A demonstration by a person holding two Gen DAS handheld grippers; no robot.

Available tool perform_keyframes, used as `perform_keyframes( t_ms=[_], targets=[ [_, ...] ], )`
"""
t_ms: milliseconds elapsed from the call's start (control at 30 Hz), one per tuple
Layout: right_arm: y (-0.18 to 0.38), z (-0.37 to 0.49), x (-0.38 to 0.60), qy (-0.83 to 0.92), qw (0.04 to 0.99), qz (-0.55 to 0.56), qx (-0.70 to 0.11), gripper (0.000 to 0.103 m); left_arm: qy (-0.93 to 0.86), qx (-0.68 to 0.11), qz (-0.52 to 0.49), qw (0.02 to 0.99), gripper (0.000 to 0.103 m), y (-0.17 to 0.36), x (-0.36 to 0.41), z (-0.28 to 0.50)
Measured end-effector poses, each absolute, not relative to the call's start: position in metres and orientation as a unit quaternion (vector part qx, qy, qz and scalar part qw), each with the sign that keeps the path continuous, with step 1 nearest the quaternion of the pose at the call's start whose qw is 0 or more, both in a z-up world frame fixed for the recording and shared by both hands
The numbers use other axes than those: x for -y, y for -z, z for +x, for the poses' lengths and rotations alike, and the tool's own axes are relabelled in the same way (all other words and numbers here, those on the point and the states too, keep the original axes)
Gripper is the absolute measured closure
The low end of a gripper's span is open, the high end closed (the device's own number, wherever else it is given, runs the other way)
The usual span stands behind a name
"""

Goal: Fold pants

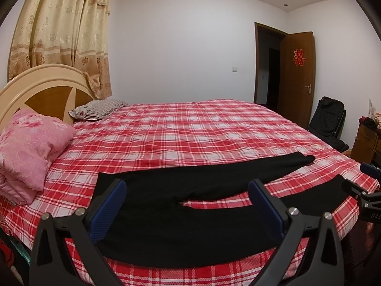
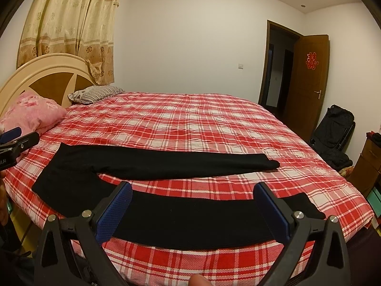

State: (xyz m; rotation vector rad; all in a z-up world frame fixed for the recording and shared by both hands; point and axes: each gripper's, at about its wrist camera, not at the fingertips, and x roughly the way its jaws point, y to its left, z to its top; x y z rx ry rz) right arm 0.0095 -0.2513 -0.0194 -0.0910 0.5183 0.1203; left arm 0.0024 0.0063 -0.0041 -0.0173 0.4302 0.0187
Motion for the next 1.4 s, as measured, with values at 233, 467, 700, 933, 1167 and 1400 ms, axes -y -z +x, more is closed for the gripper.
perform_keyframes(
  t_ms=[233, 467, 700, 933, 1167, 1400],
  targets=[
    [0.021, 0.010, 0.250, -0.059, 0.963, -0.044, -0.259, 0.001, -0.010, -0.217, -0.006, 0.976, 0.000, 0.007, -0.006, 0.003],
    [0.027, 0.015, 0.251, -0.063, 0.961, -0.042, -0.265, 0.001, -0.007, -0.230, -0.007, 0.973, 0.000, 0.015, -0.005, 0.009],
    [0.047, 0.029, 0.255, -0.061, 0.953, -0.040, -0.293, 0.001, -0.003, -0.254, 0.010, 0.967, 0.000, 0.037, -0.013, 0.027],
    [0.079, 0.055, 0.261, -0.051, 0.942, -0.053, -0.328, 0.001, -0.062, -0.301, 0.037, 0.951, 0.000, 0.072, -0.071, 0.075],
    [0.108, 0.095, 0.275, -0.036, 0.928, -0.063, -0.366, 0.001, -0.095, -0.346, 0.007, 0.933, 0.000, 0.098, -0.151, 0.135],
    [0.115, 0.130, 0.285, -0.031, 0.920, -0.079, -0.382, 0.001, -0.120, -0.369, -0.020, 0.921, 0.007, 0.118, -0.230, 0.195]
  ],
)
